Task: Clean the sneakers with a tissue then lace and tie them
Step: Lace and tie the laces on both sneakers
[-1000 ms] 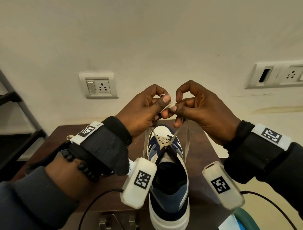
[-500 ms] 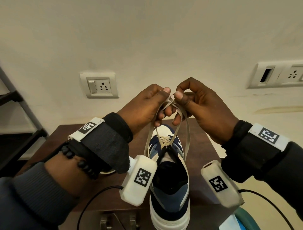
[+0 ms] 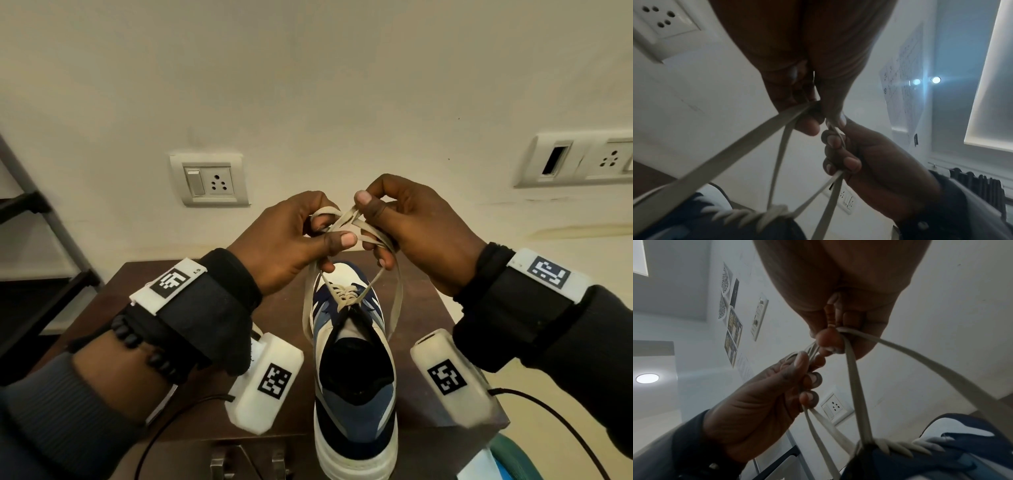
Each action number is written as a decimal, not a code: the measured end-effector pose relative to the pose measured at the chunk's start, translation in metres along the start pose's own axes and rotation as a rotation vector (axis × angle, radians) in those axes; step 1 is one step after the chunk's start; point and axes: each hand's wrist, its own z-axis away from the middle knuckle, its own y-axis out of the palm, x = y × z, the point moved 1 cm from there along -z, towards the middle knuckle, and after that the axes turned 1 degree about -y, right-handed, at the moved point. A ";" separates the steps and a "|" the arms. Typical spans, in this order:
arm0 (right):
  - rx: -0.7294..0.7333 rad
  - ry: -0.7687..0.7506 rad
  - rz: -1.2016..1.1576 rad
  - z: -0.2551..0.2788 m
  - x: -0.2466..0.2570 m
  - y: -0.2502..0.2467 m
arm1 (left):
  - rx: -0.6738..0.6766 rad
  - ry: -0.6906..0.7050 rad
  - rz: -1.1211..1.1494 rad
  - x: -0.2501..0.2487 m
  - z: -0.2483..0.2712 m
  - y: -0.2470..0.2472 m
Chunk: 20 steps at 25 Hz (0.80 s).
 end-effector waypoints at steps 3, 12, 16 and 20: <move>0.012 0.038 -0.049 -0.001 -0.005 0.001 | -0.047 0.047 -0.066 0.000 0.003 0.001; 0.027 -0.039 -0.094 0.007 -0.009 0.002 | -0.112 -0.067 0.074 0.002 -0.002 0.004; 0.021 -0.029 -0.101 0.010 -0.014 0.001 | -0.022 0.031 -0.265 0.002 -0.002 0.002; -0.007 -0.027 -0.103 0.010 -0.015 0.002 | -0.015 -0.009 -0.289 0.001 0.001 0.011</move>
